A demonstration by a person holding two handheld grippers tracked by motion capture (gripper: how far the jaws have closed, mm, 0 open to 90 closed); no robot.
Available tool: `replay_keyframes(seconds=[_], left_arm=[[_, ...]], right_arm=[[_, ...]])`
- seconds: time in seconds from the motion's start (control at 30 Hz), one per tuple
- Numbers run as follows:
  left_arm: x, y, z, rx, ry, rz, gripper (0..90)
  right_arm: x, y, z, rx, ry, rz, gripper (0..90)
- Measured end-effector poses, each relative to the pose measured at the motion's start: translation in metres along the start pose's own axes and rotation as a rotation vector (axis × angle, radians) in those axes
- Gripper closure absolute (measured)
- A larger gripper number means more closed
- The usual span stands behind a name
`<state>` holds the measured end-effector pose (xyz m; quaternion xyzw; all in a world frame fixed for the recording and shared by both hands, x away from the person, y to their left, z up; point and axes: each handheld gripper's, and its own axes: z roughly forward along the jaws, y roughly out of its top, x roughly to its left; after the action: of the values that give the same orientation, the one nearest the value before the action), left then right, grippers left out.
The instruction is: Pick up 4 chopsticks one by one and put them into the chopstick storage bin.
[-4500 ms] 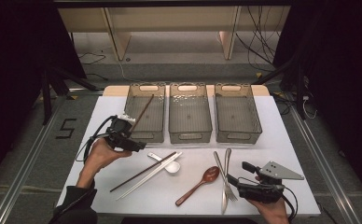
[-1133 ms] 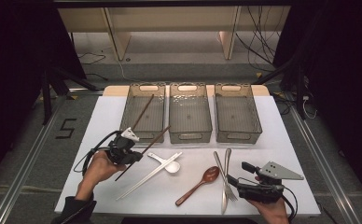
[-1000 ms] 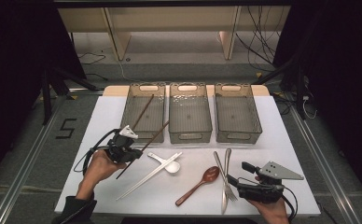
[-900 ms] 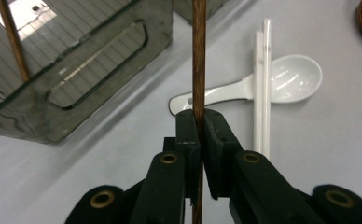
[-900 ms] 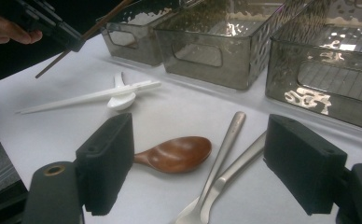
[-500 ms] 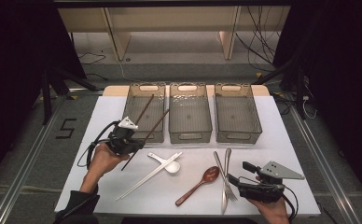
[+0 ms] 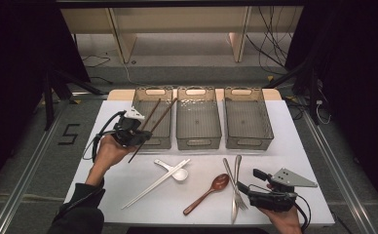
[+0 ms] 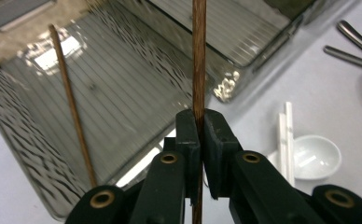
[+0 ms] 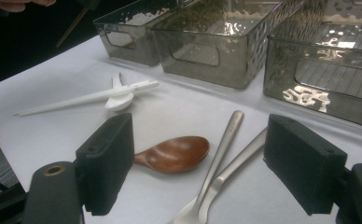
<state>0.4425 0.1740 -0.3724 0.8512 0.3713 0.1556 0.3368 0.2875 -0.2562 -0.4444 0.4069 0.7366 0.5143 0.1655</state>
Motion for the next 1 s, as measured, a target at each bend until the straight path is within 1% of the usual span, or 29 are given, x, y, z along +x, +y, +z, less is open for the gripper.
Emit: replay_keyframes(seconds=[0.07,0.1,0.2,0.4,0.43,0.5,0.63,0.7,0.83,1.0], left_arm=[[0.004,0.006,-0.001,-0.008,0.011,-0.004,85.0],[0.006,0.008,-0.001,-0.020,0.015,-0.012,85.0],[0.011,0.015,-0.002,-0.035,0.017,-0.022,85.0],[0.016,0.029,0.000,-0.046,0.038,-0.023,85.0],[0.018,0.031,0.000,-0.044,0.041,-0.014,85.0],[0.021,0.035,0.001,-0.046,0.047,-0.014,85.0],[0.031,0.039,0.005,-0.061,0.064,-0.039,85.0],[0.035,0.041,0.007,-0.060,0.074,-0.043,85.0],[0.044,0.046,0.009,-0.075,0.090,-0.073,85.0],[0.053,0.051,0.017,-0.073,0.115,-0.087,85.0]], right_arm=[[0.000,0.000,0.000,-0.002,0.000,-0.002,25.2],[-0.001,0.000,0.000,-0.003,0.000,-0.001,25.2],[-0.001,0.000,-0.001,-0.004,0.000,0.001,25.2],[-0.001,0.000,-0.001,-0.005,0.001,-0.001,25.2],[0.000,0.000,-0.001,-0.005,0.001,-0.001,25.2],[0.000,0.000,-0.001,-0.005,0.002,-0.001,25.2],[0.000,0.000,-0.001,-0.005,0.003,-0.002,25.2],[0.000,0.000,-0.001,-0.006,0.003,-0.001,25.2],[-0.001,0.000,-0.001,-0.005,0.004,0.001,25.2],[0.000,0.000,-0.001,-0.005,0.005,-0.001,25.2]])
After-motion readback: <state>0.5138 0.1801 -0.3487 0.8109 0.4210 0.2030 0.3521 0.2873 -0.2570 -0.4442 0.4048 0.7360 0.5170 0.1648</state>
